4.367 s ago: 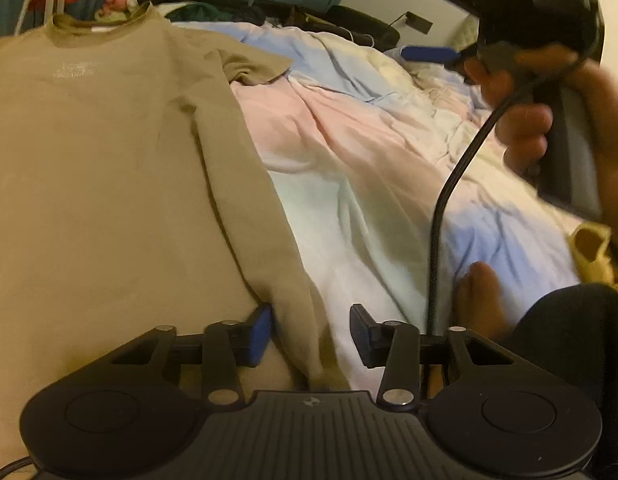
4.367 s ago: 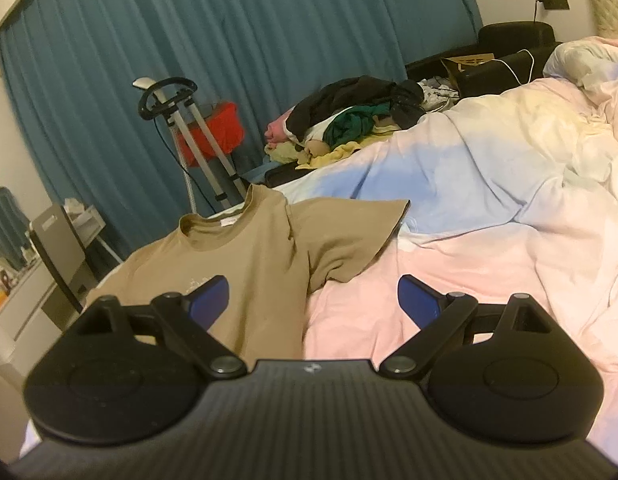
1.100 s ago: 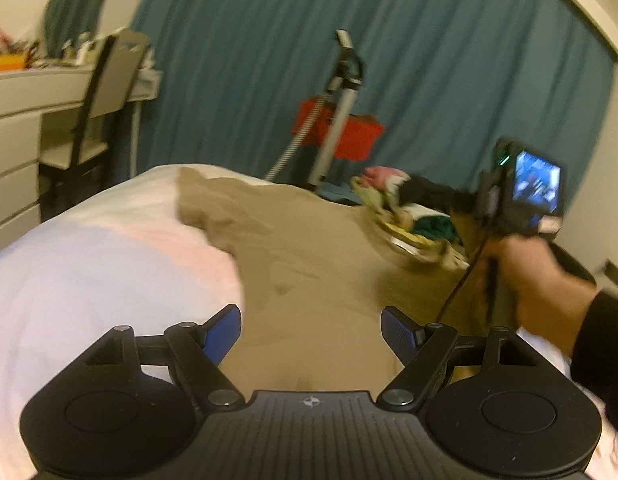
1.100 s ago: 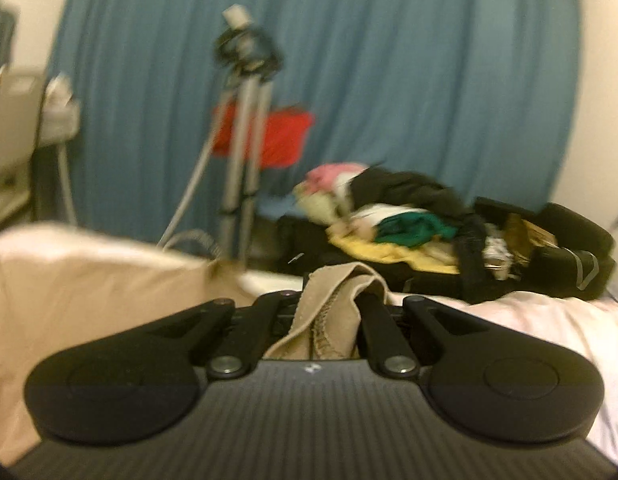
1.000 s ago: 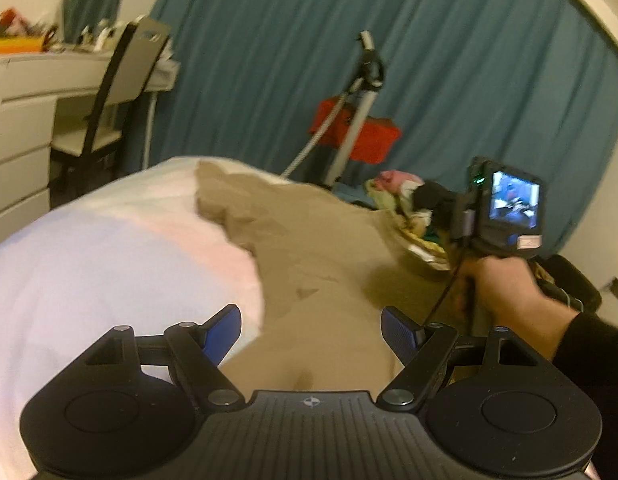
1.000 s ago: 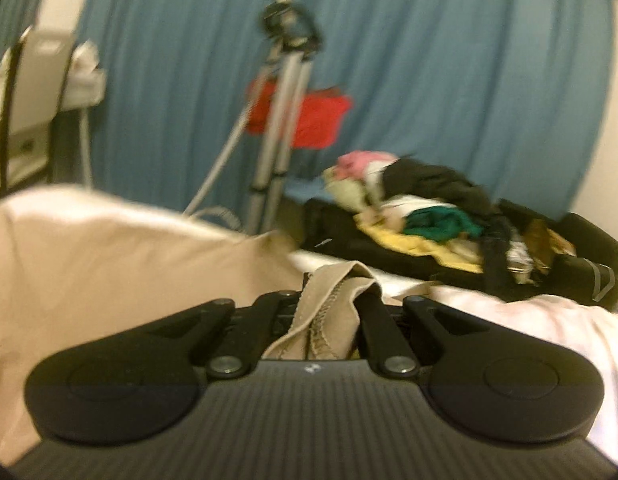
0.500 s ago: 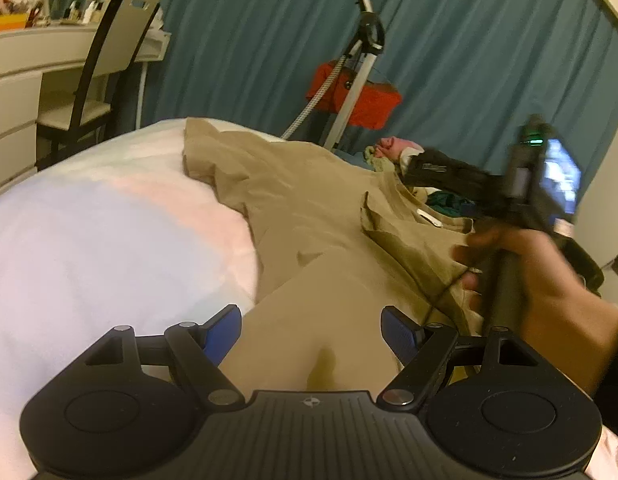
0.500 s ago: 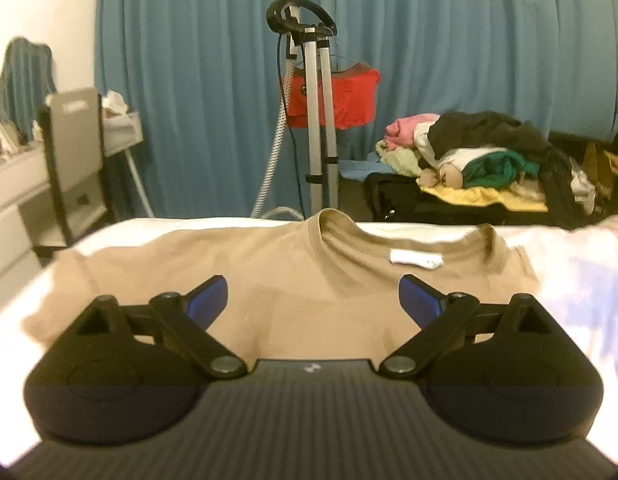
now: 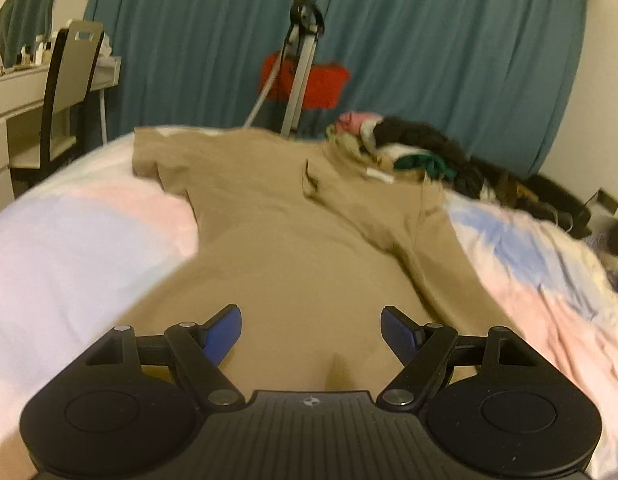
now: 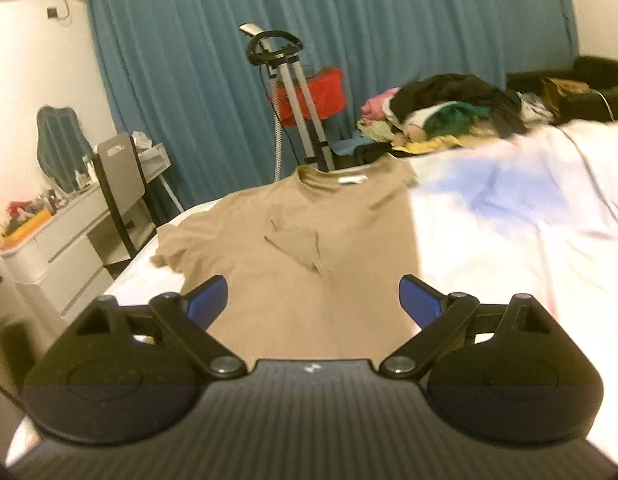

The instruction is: Fold clothes

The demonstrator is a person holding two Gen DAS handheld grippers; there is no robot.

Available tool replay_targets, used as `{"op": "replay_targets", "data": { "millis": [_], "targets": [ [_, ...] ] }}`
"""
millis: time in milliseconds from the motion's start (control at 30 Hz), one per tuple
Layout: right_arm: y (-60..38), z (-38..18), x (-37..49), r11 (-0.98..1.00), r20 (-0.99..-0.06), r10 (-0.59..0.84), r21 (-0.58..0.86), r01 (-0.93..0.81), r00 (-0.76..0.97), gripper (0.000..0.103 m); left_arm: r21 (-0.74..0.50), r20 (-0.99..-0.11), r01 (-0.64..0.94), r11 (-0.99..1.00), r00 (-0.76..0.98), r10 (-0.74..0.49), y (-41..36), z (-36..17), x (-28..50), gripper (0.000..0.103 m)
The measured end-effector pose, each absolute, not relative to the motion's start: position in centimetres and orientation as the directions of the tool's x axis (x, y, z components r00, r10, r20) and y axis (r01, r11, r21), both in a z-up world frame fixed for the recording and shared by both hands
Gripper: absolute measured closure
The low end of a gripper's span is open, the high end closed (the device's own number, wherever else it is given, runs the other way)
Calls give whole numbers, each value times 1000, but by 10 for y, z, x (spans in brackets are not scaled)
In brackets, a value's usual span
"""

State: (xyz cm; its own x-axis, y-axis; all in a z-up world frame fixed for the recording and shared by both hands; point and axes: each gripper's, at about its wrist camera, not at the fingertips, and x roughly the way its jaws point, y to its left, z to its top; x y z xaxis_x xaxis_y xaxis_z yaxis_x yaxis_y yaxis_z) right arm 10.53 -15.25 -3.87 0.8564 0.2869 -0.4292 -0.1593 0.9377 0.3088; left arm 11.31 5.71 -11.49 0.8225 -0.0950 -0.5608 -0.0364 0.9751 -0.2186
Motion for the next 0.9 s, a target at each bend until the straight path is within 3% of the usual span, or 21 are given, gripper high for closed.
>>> {"op": "replay_targets", "data": {
  "millis": [167, 333, 533, 667, 833, 900],
  "targets": [
    [-207, -53, 63, 910, -412, 240, 410, -56, 879, 9, -300, -597, -7, 954, 782, -182, 37, -118, 94, 29],
    [-246, -54, 59, 859, -392, 229, 512, 5, 891, 9, -406, -580, 138, 903, 725, -371, 1, -114, 59, 34],
    [-269, -63, 61, 802, -392, 258, 596, 30, 883, 9, -582, -540, 321, 747, 535, -650, -51, -133, 41, 58],
    [-276, -64, 58, 789, -398, 259, 613, 45, 880, 9, -619, -564, 331, 712, 443, -697, -70, -153, 40, 62],
    [-275, -68, 61, 798, -415, 240, 599, 65, 877, 9, -567, -631, 353, 745, 395, -668, -87, -169, 40, 63],
    [-273, -70, 64, 807, -431, 233, 586, 74, 872, 9, -543, -655, 345, 766, 397, -643, -90, -173, 42, 87]
  ]
}}
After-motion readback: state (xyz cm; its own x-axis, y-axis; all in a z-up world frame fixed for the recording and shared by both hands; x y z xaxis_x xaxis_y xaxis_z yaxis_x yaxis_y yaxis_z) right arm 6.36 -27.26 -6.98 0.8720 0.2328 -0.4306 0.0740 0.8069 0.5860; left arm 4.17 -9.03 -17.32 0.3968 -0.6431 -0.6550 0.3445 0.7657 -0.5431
